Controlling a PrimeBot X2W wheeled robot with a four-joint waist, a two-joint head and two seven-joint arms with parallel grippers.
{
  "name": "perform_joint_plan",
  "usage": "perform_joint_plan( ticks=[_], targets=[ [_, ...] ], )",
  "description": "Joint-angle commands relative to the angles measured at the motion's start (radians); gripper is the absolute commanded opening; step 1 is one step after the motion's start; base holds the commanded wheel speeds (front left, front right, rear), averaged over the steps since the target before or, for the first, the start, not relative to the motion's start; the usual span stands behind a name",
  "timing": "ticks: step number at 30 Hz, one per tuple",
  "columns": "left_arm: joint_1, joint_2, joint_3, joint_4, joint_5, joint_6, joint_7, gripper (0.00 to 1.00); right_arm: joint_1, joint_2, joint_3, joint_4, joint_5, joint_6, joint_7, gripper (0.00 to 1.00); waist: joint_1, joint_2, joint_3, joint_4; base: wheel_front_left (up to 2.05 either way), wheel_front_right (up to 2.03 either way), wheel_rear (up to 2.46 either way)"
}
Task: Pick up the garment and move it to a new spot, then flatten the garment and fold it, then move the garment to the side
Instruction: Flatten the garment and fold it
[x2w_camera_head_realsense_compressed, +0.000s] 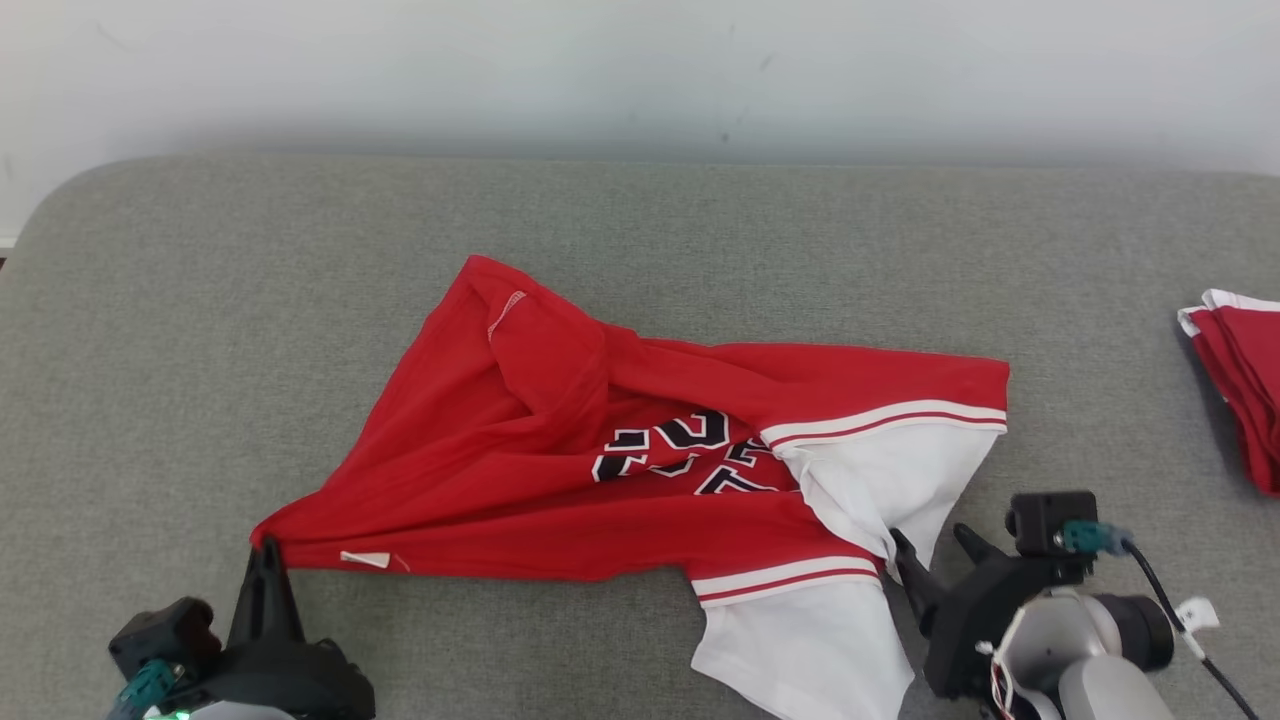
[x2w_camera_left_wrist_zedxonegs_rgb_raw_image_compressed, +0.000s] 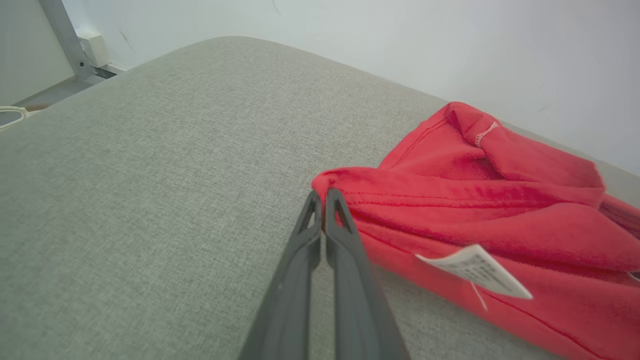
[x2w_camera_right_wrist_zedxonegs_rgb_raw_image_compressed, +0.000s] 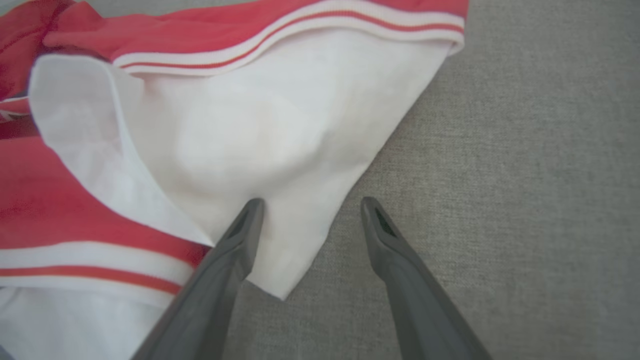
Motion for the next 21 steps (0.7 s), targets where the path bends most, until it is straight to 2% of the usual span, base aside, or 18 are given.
perform_joint_plan(
  ticks=[1,9,10,11,12,21],
  targets=[
    [-0.018,-0.003,-0.002,0.003,-0.003,-0.003,-0.006,0.00,-0.020,0.003,-0.005,0.004,-0.008,-0.002,0.006,1.00,0.0000,0.0000,0.001,0.007,0.00,0.00,0.00],
    [-0.063,-0.018,-0.029,0.044,0.002,-0.049,-0.020,0.00,-0.149,0.043,-0.008,0.114,0.020,-0.002,0.093,1.00,0.0000,0.0000,0.016,0.030,0.00,0.00,0.00],
    [-0.069,-0.019,-0.031,0.052,0.002,-0.055,-0.020,0.00,-0.165,0.045,-0.004,0.130,0.024,-0.002,0.099,0.67,0.0000,0.0000,0.019,0.032,0.00,0.00,0.00],
    [-0.074,-0.024,-0.034,0.056,0.003,-0.058,-0.022,0.00,-0.183,0.047,-0.002,0.147,0.026,-0.002,0.099,0.18,0.0000,0.0000,0.022,0.035,0.00,0.00,0.00],
    [-0.081,-0.030,-0.040,0.060,0.005,-0.063,-0.024,0.00,-0.202,0.046,0.004,0.161,0.021,-0.002,0.097,0.00,0.0000,0.0000,0.027,0.039,0.00,0.00,0.00],
    [-0.138,-0.067,-0.054,0.076,0.021,-0.094,-0.042,0.00,-0.391,-0.021,-0.019,0.290,-0.051,-0.002,-0.022,0.00,0.0000,0.0000,0.069,0.080,0.00,0.00,0.00]
  ],
)
